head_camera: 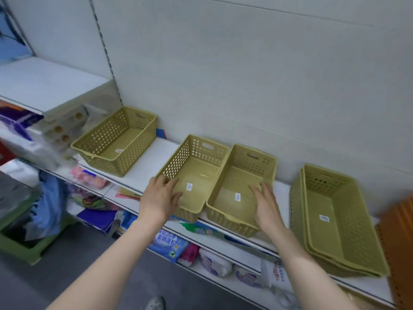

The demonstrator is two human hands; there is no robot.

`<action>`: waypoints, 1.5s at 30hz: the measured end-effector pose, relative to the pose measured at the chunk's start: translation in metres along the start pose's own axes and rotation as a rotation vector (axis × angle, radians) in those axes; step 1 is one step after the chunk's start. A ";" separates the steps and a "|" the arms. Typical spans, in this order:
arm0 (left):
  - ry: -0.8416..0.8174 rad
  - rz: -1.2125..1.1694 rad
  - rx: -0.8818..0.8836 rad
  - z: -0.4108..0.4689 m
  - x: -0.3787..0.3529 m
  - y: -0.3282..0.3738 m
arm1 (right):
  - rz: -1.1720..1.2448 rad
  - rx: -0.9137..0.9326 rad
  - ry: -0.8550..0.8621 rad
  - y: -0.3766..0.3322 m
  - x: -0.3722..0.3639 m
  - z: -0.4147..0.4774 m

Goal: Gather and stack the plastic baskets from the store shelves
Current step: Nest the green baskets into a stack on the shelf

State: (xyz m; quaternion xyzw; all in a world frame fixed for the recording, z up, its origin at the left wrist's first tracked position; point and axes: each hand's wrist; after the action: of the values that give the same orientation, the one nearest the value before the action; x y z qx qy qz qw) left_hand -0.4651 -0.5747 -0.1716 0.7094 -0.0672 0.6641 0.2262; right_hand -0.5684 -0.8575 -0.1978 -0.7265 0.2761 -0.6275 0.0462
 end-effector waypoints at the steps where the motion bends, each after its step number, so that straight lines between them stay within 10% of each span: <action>1: 0.029 0.000 0.011 0.009 0.002 -0.013 | 0.019 0.006 0.021 -0.007 -0.002 0.004; 6: -0.151 -0.147 0.133 0.053 0.011 -0.062 | 0.212 -0.153 0.099 -0.029 -0.006 0.015; 18: 0.385 -0.400 -0.188 0.069 0.125 -0.038 | 0.529 -0.141 0.350 -0.136 0.051 0.008; 33: -0.164 -0.475 -0.389 0.067 0.026 0.012 | 0.395 -0.356 0.292 -0.119 0.070 -0.007; 45: -0.209 -0.525 -0.316 0.071 0.020 -0.007 | 0.260 -0.483 0.136 -0.104 0.034 0.019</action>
State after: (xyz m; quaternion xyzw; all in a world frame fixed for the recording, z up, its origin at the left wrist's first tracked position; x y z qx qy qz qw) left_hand -0.3949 -0.5932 -0.1547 0.7231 -0.0071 0.4880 0.4888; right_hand -0.5131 -0.7911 -0.1287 -0.6311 0.5110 -0.5797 -0.0669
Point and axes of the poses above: each hand's wrist, its own z-axis towards the middle knuckle, its own x-axis out of the back of the hand, y = z × x, and after that the axes turned 10 degrees about -y, right-handed
